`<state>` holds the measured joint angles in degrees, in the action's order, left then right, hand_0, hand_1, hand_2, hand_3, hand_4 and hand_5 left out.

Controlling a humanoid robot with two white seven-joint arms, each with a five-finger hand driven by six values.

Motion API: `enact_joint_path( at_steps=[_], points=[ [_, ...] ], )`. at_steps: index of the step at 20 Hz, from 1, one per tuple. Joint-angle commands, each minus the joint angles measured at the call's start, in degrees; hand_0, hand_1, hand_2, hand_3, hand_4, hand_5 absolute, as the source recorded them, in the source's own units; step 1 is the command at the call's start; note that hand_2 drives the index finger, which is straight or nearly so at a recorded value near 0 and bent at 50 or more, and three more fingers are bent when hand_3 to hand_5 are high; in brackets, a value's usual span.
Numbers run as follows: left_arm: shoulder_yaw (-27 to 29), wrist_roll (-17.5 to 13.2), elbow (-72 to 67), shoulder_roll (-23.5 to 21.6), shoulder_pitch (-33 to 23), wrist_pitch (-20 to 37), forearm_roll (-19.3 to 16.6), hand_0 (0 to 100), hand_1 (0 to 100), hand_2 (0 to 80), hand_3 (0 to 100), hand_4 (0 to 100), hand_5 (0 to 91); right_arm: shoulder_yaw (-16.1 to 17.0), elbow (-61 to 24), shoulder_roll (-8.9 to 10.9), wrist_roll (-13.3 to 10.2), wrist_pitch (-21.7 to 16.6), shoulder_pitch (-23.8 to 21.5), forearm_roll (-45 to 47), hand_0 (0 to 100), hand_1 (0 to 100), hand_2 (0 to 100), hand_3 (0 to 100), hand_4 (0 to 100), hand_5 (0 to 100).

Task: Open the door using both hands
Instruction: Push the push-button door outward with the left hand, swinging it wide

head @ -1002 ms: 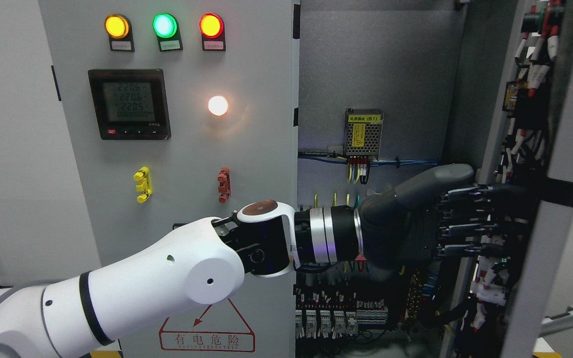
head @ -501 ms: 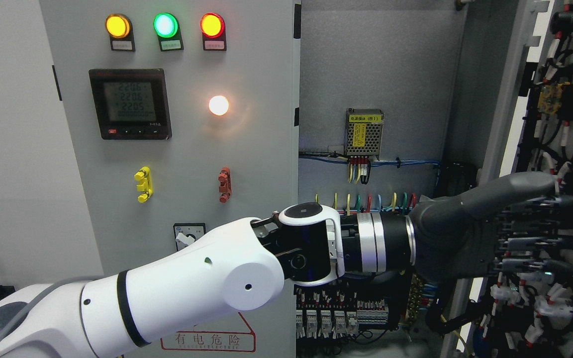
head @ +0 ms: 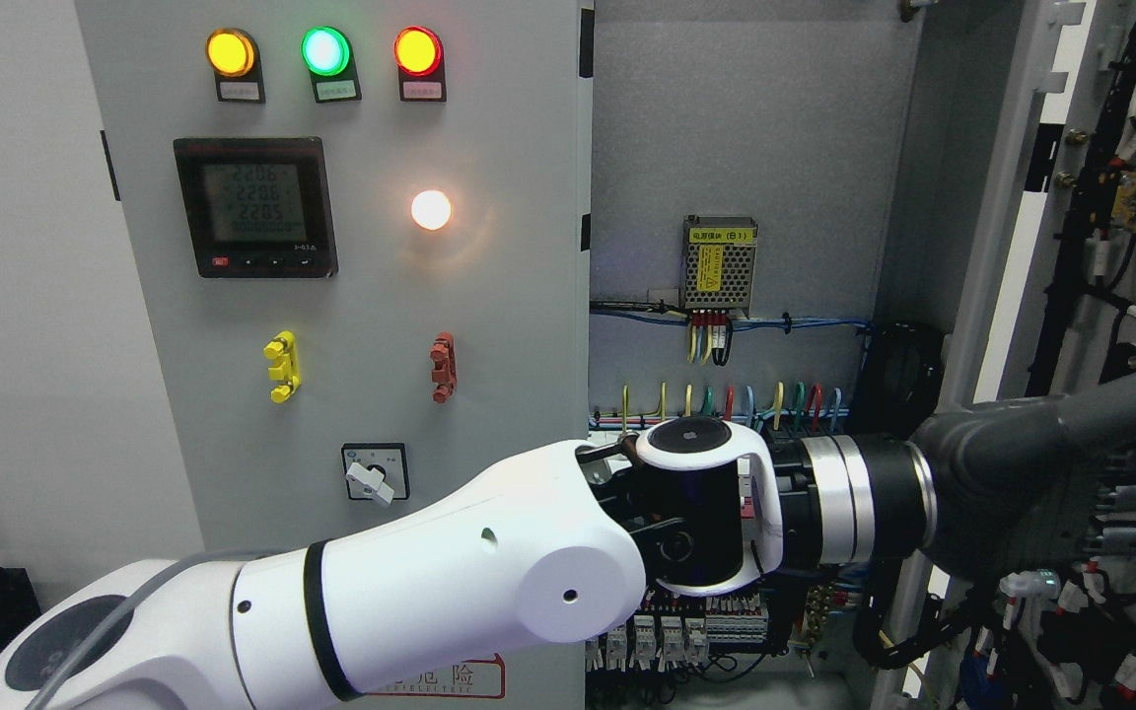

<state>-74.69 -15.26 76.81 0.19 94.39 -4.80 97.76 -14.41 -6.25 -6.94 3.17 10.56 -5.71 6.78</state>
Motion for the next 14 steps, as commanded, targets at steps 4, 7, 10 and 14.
enact_joint_path(
  at_steps=[4, 7, 10, 14],
  points=[
    [0.25, 1.28, 0.62, 4.38, 0.18, 0.14, -0.11, 12, 39, 0.0, 0, 0, 0.0, 0.00, 0.01, 0.00, -0.01, -0.02, 0.00, -0.01, 12, 39, 0, 0, 0, 0],
    [0.25, 1.37, 0.80, 4.38, 0.09, 0.14, -0.02, 12, 39, 0.0, 0, 0, 0.0, 0.00, 0.01, 0.00, -0.01, -0.02, 0.00, 0.08, 12, 39, 0, 0, 0, 0],
    [0.16, 1.89, 0.80, 4.38, 0.27, 0.14, 0.07, 12, 39, 0.0, 0, 0, 0.0, 0.00, 0.01, 0.00, -0.01, -0.02, 0.00, 0.08, 12, 39, 0, 0, 0, 0],
    [0.25, 1.90, 0.71, 4.38, 0.27, 0.14, -0.02, 12, 39, 0.0, 0, 0, 0.0, 0.00, 0.01, 0.00, -0.01, -0.02, 0.00, -0.01, 12, 39, 0, 0, 0, 0]
  ],
)
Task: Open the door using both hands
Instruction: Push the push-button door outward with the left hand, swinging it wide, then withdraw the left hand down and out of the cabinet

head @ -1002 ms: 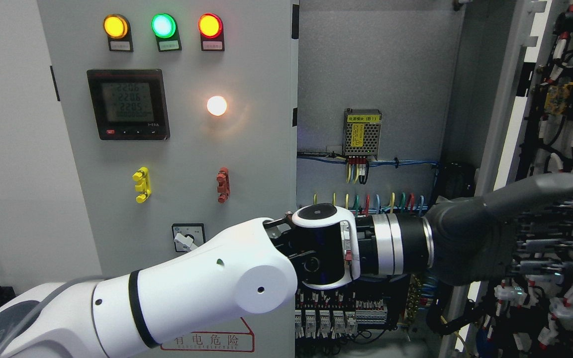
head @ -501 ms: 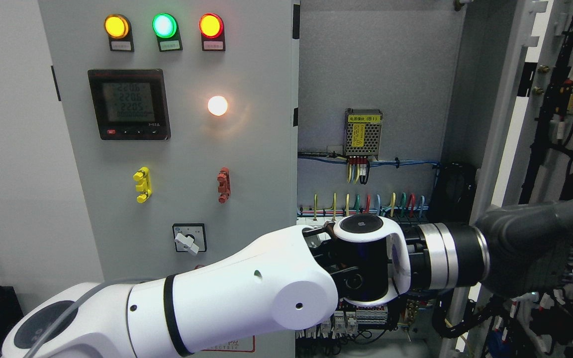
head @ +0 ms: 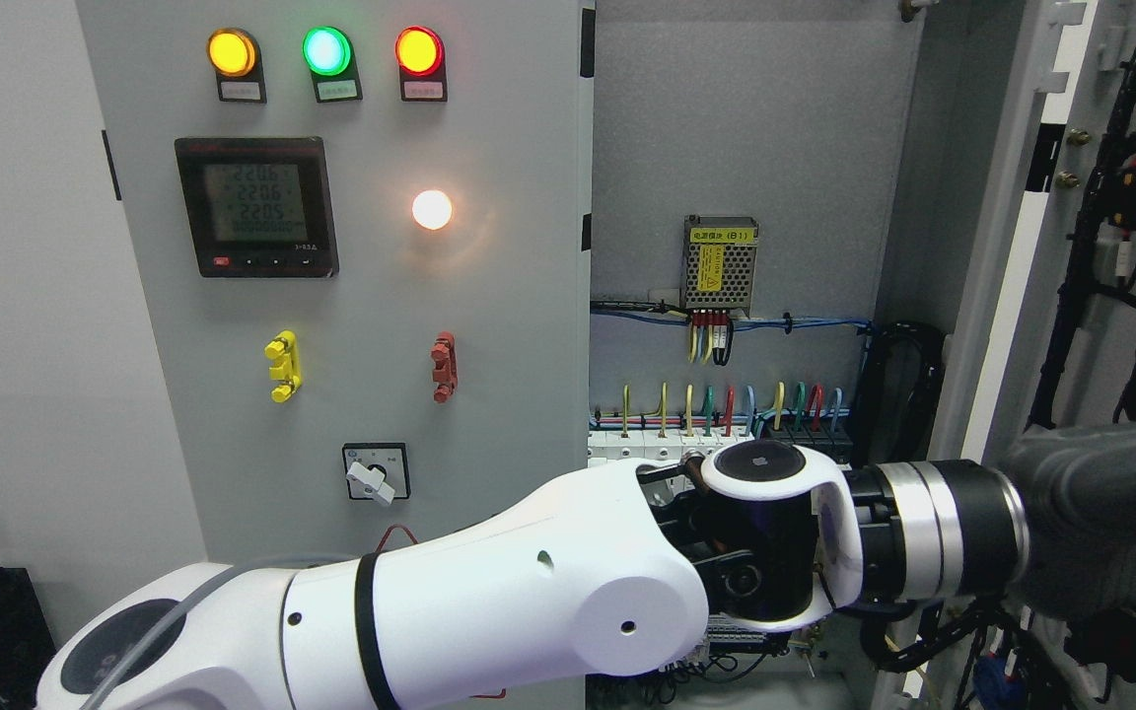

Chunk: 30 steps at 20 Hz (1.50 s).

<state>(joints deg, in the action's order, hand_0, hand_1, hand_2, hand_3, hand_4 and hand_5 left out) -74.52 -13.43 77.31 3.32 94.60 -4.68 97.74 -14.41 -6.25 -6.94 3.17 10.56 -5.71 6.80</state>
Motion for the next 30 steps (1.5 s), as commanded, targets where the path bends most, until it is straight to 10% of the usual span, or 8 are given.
enact_joint_path(
  at_steps=[1, 13, 30],
  points=[
    [0.08, 0.07, 0.21, 1.25, 0.06, 0.03, 0.00, 12, 39, 0.0, 0, 0, 0.0, 0.00, 0.01, 0.00, -0.01, -0.02, 0.00, -0.03, 12, 39, 0, 0, 0, 0],
    [0.52, -1.50, 0.38, -5.24, -0.64, -2.34, -0.27, 12, 39, 0.0, 0, 0, 0.0, 0.00, 0.01, 0.00, -0.01, -0.02, 0.00, -0.03, 12, 39, 0, 0, 0, 0],
    [5.33, -5.38, 20.50, -58.32, -19.61, -3.05, -0.53, 12, 39, 0.0, 0, 0, 0.0, 0.00, 0.01, 0.00, -0.01, -0.02, 0.00, -0.03, 12, 39, 0, 0, 0, 0]
  ],
)
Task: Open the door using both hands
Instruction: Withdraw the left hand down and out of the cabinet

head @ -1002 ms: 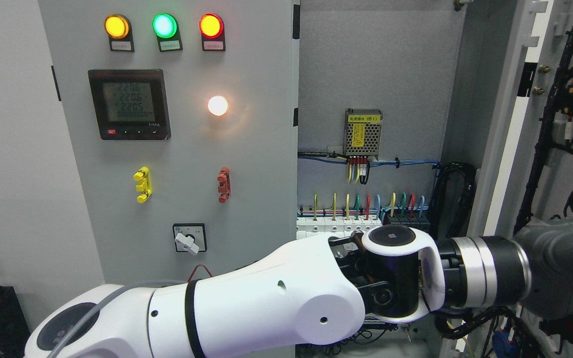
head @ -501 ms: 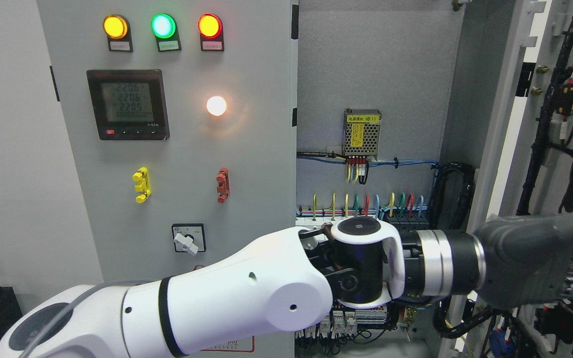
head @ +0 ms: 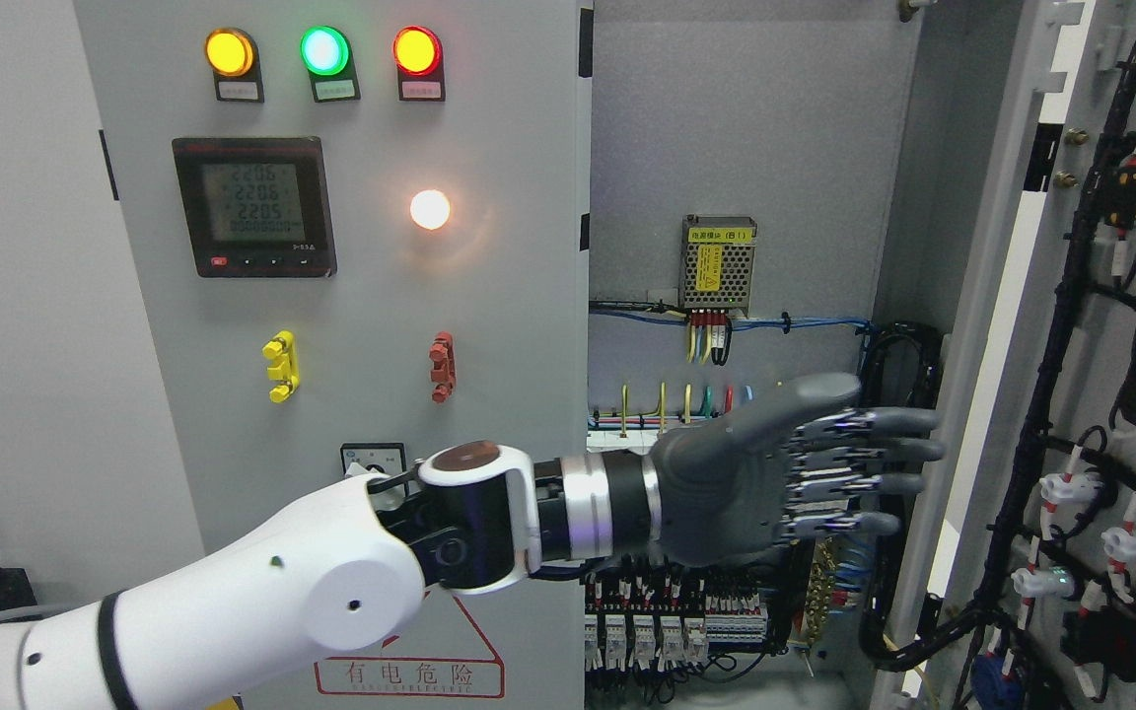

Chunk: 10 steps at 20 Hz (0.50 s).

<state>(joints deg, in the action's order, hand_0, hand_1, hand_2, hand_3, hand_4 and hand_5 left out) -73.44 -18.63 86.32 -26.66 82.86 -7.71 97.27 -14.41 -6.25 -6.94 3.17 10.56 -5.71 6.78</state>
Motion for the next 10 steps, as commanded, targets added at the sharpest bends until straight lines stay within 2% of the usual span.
enact_joint_path(
  at_steps=[1, 5, 10],
  points=[
    [6.01, -0.61, 11.68, -30.19, -10.15, -0.12, -0.06, 12, 39, 0.0, 0, 0, 0.0, 0.00, 0.01, 0.00, -0.01, -0.02, 0.00, -0.02, 12, 39, 0, 0, 0, 0],
    [10.50, -6.05, 11.68, -37.57, -18.07, -0.12, -1.81, 12, 39, 0.0, 0, 0, 0.0, 0.00, 0.01, 0.00, -0.01, -0.02, 0.00, -0.02, 12, 39, 0, 0, 0, 0],
    [12.00, -10.80, 10.98, -45.13, -24.67, -0.03, -3.48, 12, 39, 0.0, 0, 0, 0.0, 0.00, 0.01, 0.00, -0.01, -0.02, 0.00, -0.02, 12, 39, 0, 0, 0, 0]
  ],
)
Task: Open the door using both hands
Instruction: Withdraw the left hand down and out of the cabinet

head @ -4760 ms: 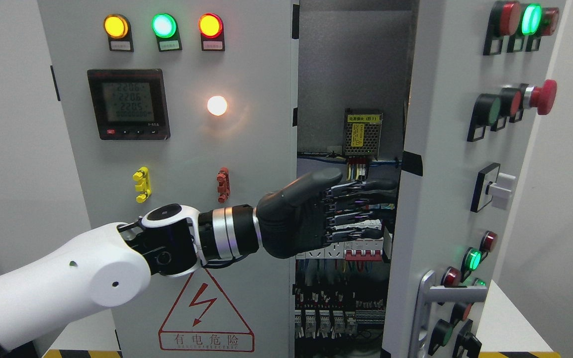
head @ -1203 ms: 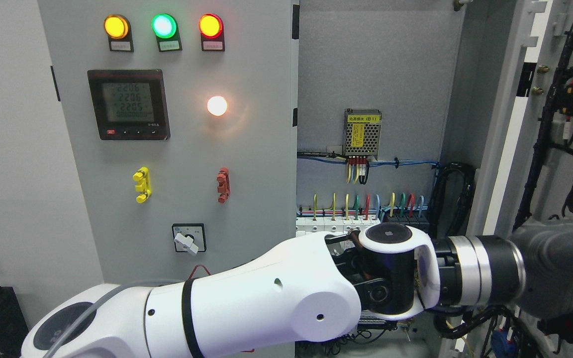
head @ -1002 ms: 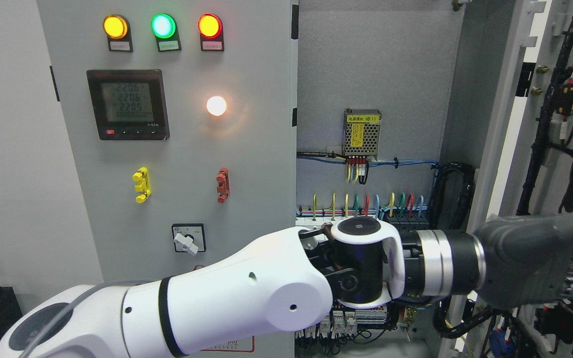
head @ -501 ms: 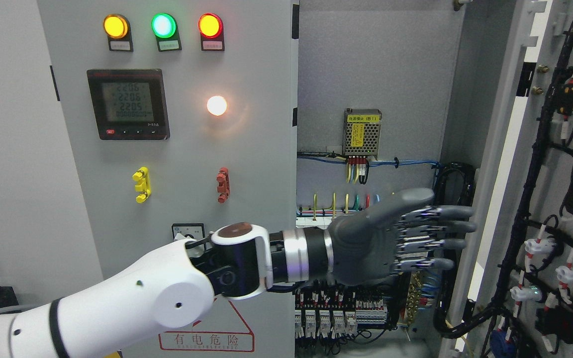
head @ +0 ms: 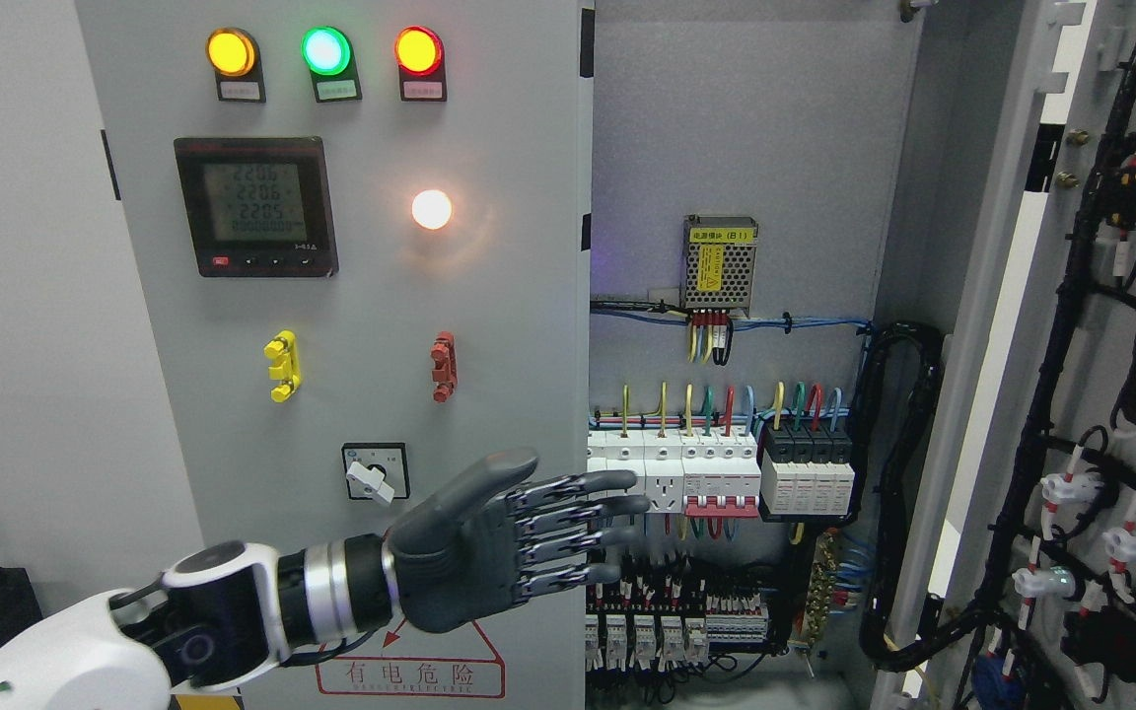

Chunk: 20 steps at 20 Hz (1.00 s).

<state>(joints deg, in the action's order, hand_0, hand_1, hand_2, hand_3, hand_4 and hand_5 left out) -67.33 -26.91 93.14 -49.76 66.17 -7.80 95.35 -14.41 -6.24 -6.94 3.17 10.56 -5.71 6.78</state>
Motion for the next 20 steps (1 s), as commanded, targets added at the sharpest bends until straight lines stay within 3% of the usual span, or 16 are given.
enact_joint_path(
  at_steps=[1, 5, 10, 15, 20],
  points=[
    [6.59, -3.31, 3.89, -22.92, -9.38, 0.06, -2.01, 12, 39, 0.0, 0, 0, 0.0, 0.00, 0.00, 0.00, -0.01, -0.02, 0.00, -0.01, 12, 39, 0, 0, 0, 0],
    [10.46, -7.53, 0.21, -26.00, -16.32, 0.15, -4.64, 12, 39, 0.0, 0, 0, 0.0, 0.00, 0.00, 0.00, -0.01, -0.02, 0.00, 0.08, 12, 39, 0, 0, 0, 0],
    [11.08, -12.98, -8.31, -25.83, -21.60, 0.33, -8.94, 12, 39, 0.0, 0, 0, 0.0, 0.00, 0.00, 0.00, -0.01, -0.02, 0.00, -0.01, 12, 39, 0, 0, 0, 0],
    [12.65, -17.11, -21.83, -20.39, -30.29, 1.12, -19.56, 12, 39, 0.0, 0, 0, 0.0, 0.00, 0.00, 0.00, -0.01, -0.02, 0.00, -0.01, 12, 39, 0, 0, 0, 0],
    [20.46, -22.74, -34.76, -12.83, -42.41, 5.14, -31.69, 12, 39, 0.0, 0, 0, 0.0, 0.00, 0.00, 0.00, -0.01, -0.02, 0.00, -0.01, 12, 39, 0, 0, 0, 0]
  ],
)
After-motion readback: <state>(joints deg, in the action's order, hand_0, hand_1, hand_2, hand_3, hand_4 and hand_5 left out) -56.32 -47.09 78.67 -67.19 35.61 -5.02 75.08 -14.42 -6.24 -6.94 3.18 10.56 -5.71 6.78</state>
